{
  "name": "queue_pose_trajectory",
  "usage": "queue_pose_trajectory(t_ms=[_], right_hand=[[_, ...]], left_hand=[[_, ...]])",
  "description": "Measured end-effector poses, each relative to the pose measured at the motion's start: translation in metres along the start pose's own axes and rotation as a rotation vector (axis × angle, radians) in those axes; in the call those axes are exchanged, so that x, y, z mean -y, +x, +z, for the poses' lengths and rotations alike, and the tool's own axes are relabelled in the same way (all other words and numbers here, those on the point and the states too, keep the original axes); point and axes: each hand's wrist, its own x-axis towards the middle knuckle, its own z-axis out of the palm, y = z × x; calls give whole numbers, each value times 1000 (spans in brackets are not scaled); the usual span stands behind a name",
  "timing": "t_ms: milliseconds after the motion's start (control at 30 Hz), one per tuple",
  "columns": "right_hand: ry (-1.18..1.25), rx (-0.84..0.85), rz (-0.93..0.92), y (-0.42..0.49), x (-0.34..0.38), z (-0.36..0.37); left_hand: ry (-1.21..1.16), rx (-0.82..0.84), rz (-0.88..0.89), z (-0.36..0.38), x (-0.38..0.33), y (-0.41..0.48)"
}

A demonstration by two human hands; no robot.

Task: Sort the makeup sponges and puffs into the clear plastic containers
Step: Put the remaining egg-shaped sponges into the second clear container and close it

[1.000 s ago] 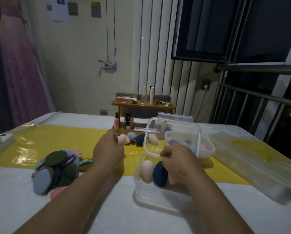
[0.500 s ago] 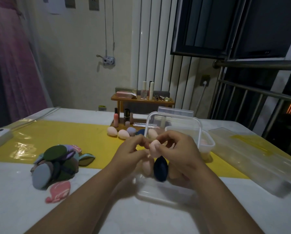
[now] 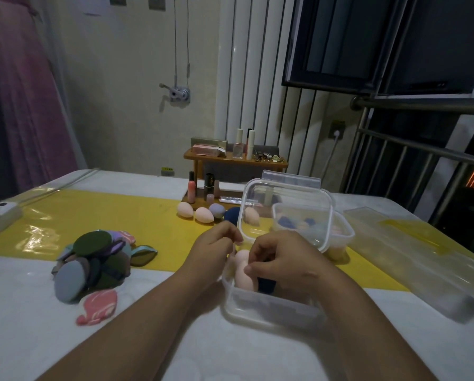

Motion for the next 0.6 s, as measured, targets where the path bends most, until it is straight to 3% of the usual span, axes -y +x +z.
queue_pose_trajectory(t_ms=[267,600], right_hand=[[-115,88,27,0,3,1],[-294,63,-22,0,4,3]], left_hand=[[8,11,5,-1,2,2],[9,0,31,1,1,3]])
